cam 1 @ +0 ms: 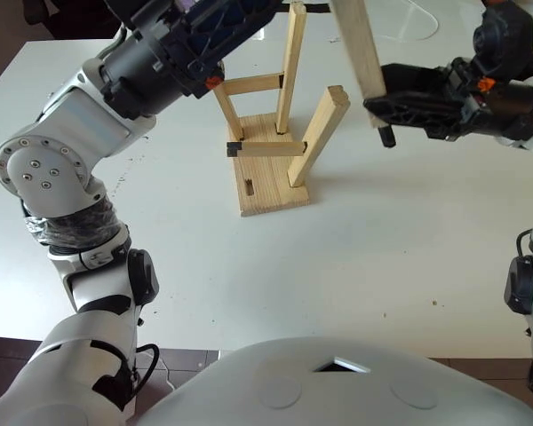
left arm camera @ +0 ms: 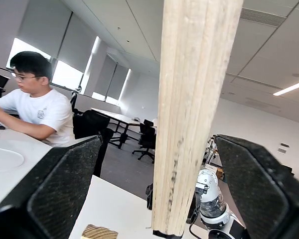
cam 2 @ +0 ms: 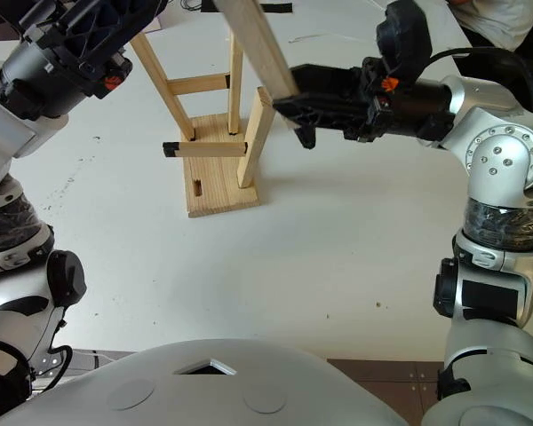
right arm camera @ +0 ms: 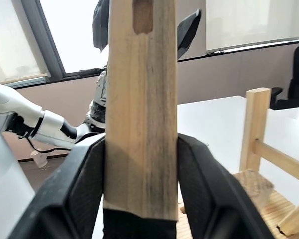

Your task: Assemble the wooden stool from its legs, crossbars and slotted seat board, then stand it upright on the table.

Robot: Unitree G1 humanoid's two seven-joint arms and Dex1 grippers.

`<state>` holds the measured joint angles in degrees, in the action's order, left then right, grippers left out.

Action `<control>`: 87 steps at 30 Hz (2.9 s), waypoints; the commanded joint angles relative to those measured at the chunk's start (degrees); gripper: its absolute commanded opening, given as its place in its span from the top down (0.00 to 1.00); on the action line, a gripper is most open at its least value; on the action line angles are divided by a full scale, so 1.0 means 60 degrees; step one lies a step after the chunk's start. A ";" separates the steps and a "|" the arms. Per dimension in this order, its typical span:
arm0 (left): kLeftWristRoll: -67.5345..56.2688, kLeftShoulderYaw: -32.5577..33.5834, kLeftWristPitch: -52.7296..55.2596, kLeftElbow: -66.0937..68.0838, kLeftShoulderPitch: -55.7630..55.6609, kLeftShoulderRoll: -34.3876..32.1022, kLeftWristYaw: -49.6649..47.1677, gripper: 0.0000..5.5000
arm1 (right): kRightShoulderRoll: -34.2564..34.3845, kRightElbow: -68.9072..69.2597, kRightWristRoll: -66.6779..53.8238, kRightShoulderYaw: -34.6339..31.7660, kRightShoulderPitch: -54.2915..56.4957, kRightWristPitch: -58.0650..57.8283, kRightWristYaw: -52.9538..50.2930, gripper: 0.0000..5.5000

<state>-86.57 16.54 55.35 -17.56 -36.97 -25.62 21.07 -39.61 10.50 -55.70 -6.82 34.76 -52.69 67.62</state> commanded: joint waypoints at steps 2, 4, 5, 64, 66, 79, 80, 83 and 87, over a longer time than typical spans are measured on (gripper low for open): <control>-0.0224 -0.0233 0.0053 -0.0197 -0.0028 -0.0366 0.0438 0.24 | -0.0197 0.0409 -0.0094 0.0266 -0.0321 -0.0171 0.0275 0.63; -0.0281 -0.0263 0.0105 -0.0283 0.0052 -0.0550 0.0732 0.24 | -0.0285 0.0505 -0.0083 0.0282 -0.0506 -0.0168 0.0354 0.63; -0.0295 -0.0274 0.0121 -0.0310 0.0082 -0.0625 0.0849 0.24 | -0.0322 0.0527 -0.0067 0.0304 -0.0569 -0.0158 0.0393 0.63; 0.6693 0.0801 -0.5121 0.0575 0.4858 -0.1575 0.3786 0.63 | 0.0354 -0.1954 0.0968 -0.2066 -0.0515 0.2446 -0.3491 0.26; 0.7201 0.0403 -0.5437 0.0495 0.5215 -0.1485 0.3981 0.63 | 0.0328 -0.2380 0.1248 -0.1923 -0.0259 0.2623 -0.3296 0.26; 0.8137 -0.0874 -0.5286 -0.0194 0.6420 -0.2134 0.5158 0.63 | 0.0584 -0.2630 0.1769 -0.1925 -0.0565 0.2996 -0.3124 0.26; 0.8079 -0.0929 -0.5183 -0.0260 0.6508 -0.2252 0.5280 0.63 | 0.0631 -0.2519 0.1759 -0.1985 -0.0695 0.2990 -0.3183 0.26; 0.7963 -0.1026 -0.5000 -0.0345 0.6614 -0.2664 0.5603 0.63 | 0.0775 -0.2124 0.1706 -0.2166 -0.1150 0.2961 -0.3390 0.26; 0.7770 -0.0909 -0.4766 -0.0333 0.6490 -0.3035 0.5868 0.63 | 0.0949 -0.1623 0.1641 -0.2345 -0.1701 0.2934 -0.3672 0.26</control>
<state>-40.16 11.74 24.52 -19.97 1.45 -42.09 54.94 -34.23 -1.01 -45.06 -20.02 25.78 -35.13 46.55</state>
